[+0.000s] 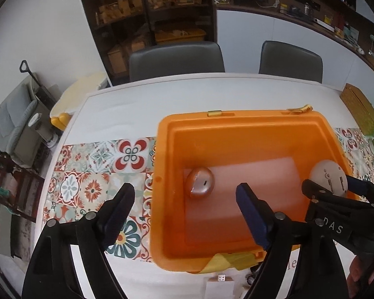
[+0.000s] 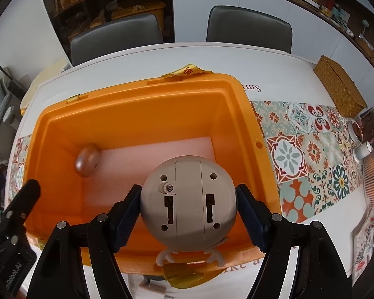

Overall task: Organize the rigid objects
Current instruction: 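Open the left tool dropping the silver case while the right releases the beige toy into the crate, then withdraw both open tools from the crate back over the table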

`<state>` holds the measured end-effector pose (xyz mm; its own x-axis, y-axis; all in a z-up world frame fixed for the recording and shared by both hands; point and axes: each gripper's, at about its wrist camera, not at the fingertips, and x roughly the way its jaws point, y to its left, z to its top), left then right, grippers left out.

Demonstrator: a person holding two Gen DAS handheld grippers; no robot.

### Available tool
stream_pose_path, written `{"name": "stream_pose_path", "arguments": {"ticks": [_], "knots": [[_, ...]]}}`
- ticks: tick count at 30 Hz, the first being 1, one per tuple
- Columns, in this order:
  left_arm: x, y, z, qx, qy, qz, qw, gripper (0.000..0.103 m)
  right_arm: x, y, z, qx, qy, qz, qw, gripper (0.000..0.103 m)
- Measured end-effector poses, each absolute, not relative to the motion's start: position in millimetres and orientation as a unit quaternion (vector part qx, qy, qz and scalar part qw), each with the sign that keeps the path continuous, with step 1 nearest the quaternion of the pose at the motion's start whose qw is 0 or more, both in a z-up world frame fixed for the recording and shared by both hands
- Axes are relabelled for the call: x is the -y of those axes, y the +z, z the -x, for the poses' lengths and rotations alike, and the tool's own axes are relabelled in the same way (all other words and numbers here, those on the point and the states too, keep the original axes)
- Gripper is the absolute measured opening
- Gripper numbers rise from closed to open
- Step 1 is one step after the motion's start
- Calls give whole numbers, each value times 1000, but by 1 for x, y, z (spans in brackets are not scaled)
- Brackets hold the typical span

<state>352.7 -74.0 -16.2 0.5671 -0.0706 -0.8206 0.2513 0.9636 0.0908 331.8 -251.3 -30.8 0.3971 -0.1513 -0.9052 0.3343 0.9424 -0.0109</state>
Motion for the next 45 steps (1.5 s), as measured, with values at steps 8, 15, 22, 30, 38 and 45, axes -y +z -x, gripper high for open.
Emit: {"name": "stream_pose_path", "arguments": {"ticks": [8,15,22,30,38,45], "knots": [[61,-14,-345,-454,-94,-82,882,84,241,-20,-334,-511,-148,-63,844,87],[52,-11,-335,-461,-95,-61,880,84,240,-8,-318,-496,-157,-68,852,87],[44,0,-314,-453,-96,-47,885,90,235,5,-286,-473,-151,-86,864,87],[46,9,-288,-446,-101,-47,888,92,231,17,-252,-457,-146,-91,873,87],[43,11,-257,-445,-96,-51,889,92,230,22,-218,-448,-145,-91,878,87],[39,10,-232,-446,-87,-42,890,92,231,19,-190,-446,-135,-100,879,87]]}}
